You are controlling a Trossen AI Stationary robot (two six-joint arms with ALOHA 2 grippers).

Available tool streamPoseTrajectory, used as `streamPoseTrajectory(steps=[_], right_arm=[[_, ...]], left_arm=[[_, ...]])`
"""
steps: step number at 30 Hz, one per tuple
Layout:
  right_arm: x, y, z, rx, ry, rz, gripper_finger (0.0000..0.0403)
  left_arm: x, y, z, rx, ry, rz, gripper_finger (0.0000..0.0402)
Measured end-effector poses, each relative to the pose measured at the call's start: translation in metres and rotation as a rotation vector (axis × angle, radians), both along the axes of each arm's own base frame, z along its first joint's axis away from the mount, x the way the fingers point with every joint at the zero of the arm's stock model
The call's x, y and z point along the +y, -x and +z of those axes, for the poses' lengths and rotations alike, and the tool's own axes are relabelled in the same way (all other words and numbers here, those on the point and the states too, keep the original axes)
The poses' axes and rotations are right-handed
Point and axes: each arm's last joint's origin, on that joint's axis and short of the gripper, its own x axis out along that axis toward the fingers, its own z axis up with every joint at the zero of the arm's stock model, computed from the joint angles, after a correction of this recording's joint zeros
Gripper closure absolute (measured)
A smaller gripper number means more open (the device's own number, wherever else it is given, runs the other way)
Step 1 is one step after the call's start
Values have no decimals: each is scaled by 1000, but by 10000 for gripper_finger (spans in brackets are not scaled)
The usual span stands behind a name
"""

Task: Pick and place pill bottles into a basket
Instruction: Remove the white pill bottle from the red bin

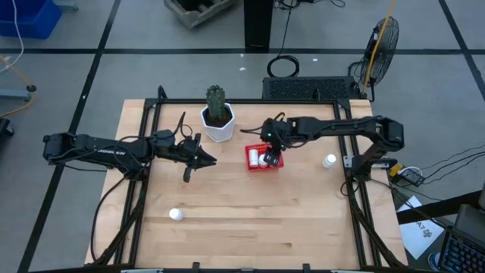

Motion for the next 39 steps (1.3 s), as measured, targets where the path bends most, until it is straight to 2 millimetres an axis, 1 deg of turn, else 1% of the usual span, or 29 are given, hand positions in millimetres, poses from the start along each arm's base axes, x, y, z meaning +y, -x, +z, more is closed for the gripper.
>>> streamPoseTrajectory(steps=[5, 10, 17, 23, 27, 35, 37, 39], right_arm=[[-7, -4, -16, 47, -23, -25, 216], [-6, -8, -26, 62, -88, -49, 216], [-7, -12, -44, 125, -102, -53, 216], [-12, -15, -55, 147, -107, -64, 216], [-16, -15, -59, 153, -137, -66, 216], [-21, -14, -61, 159, -124, -56, 219], [-21, -14, -61, 160, -123, -56, 233], [-21, -15, -60, 150, -117, -47, 258]], left_arm=[[0, 0, 0, -1, 0, 0, 339], [0, 0, 0, -1, -1, 0, 339], [0, 0, 0, -2, -8, 0, 339], [0, 0, 0, -2, -8, -1, 339], [0, 0, 0, -5, -19, -2, 339], [0, 0, 0, -4, -24, 20, 339], [0, 0, 0, -4, -24, 20, 339], [0, 0, 0, -5, -24, 20, 339]])
